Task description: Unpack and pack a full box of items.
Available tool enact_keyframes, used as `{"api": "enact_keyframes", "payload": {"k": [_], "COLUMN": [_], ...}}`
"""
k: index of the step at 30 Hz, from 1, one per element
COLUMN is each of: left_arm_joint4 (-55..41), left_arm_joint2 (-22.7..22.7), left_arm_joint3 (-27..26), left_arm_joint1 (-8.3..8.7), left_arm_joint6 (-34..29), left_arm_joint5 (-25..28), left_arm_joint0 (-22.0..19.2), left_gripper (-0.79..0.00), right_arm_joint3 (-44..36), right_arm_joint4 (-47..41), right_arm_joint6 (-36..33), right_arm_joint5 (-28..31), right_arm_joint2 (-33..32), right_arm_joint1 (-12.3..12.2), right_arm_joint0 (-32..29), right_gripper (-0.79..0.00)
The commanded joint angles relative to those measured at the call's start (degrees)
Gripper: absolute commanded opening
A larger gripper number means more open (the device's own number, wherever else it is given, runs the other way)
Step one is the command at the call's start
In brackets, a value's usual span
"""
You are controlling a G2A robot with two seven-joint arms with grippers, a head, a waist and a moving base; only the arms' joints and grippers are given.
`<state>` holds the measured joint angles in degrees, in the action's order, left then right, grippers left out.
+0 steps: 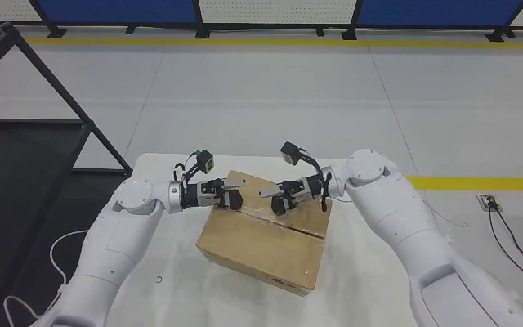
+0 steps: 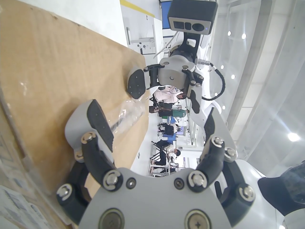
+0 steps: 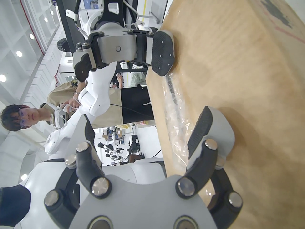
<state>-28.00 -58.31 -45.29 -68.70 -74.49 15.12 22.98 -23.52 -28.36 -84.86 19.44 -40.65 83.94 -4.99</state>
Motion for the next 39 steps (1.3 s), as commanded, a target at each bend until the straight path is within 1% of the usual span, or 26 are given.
{"api": "enact_keyframes", "payload": {"k": [1,4,11,21,26,31,34,39], "left_arm_joint4": [0.04,0.19,0.31,0.61,0.71,0.93,1.14,1.2], "left_arm_joint2": [0.02,0.09,0.19,0.23,0.21,0.28,0.39,0.41], "left_arm_joint3": [0.05,0.15,0.14,-0.35,-0.8,-1.12,-1.39,-1.96], "left_arm_joint1": [-0.03,-0.08,-0.19,-0.26,-0.27,-0.29,-0.32,-0.31], "left_arm_joint6": [-0.02,0.04,0.05,0.08,0.09,0.06,0.04,-0.16], "left_arm_joint5": [0.04,0.02,0.0,-0.03,-0.04,-0.23,-0.21,-0.21], "left_arm_joint0": [-0.03,-0.11,-0.17,-0.02,0.14,0.32,0.47,0.82], "left_gripper": [0.0,0.0,0.0,0.0,0.0,0.0,0.0,0.0], "right_arm_joint3": [-1.14,-3.74,-7.29,-9.87,-15.33,-20.86,-20.41,-19.25], "right_arm_joint4": [-0.45,-2.08,-4.28,-8.04,-6.46,-5.11,-4.9,-6.2], "right_arm_joint6": [-1.13,-3.14,-3.14,-2.73,-1.88,1.87,4.32,4.24], "right_arm_joint5": [-1.13,-3.13,-3.13,-2.72,-1.87,1.87,4.31,4.22], "right_arm_joint2": [-0.01,-0.15,0.58,-2.97,-3.12,-2.72,-2.5,-0.89], "right_arm_joint1": [-0.49,-1.36,-4.13,-8.99,-10.71,-11.86,-11.91,-11.0], "right_arm_joint0": [-0.24,-1.07,-2.13,-3.96,-6.35,-8.58,-8.83,-8.13], "right_gripper": [0.0,0.0,0.0,0.0,0.0,0.0,0.0,0.0]}}
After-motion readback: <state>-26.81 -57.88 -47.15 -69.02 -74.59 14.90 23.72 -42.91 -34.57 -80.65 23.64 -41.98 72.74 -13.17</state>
